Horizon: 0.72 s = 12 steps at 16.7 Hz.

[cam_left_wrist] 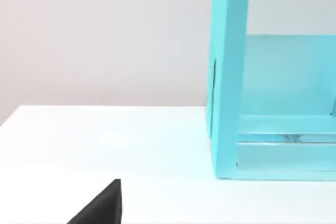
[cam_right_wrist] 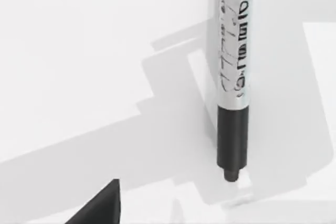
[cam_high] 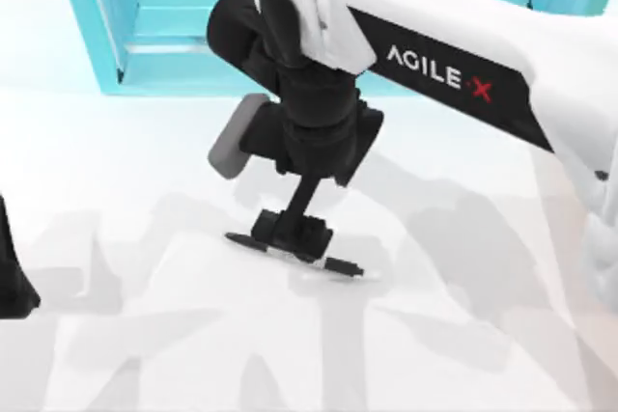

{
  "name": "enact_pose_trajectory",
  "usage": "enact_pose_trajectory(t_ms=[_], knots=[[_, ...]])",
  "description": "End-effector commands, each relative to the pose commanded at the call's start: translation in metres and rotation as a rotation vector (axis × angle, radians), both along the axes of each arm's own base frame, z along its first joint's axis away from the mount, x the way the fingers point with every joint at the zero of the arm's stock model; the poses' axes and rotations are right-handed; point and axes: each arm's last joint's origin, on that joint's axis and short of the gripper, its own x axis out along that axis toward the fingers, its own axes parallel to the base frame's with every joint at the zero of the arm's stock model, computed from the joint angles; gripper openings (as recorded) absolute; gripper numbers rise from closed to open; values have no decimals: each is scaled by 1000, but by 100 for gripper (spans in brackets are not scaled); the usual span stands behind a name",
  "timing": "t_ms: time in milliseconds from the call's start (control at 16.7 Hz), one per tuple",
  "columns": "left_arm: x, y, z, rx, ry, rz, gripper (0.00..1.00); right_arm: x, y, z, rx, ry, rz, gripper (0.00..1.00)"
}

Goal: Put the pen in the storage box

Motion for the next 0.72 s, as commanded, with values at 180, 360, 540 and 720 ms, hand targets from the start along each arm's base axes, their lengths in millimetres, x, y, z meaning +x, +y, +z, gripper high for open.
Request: enact_pose_trajectory(t_ms=[180,360,540,720], knots=[[0,0,0,0,0,0,100,1,16,-1,9,-13,31,100],[0,0,0,0,0,0,100,2,19,-1,13,-18,37,100],[0,0,0,0,0,0,100,2,19,-1,13,-18,37,100],[0,0,0,0,0,0,100,3,18,-5,14,-19,34,100]])
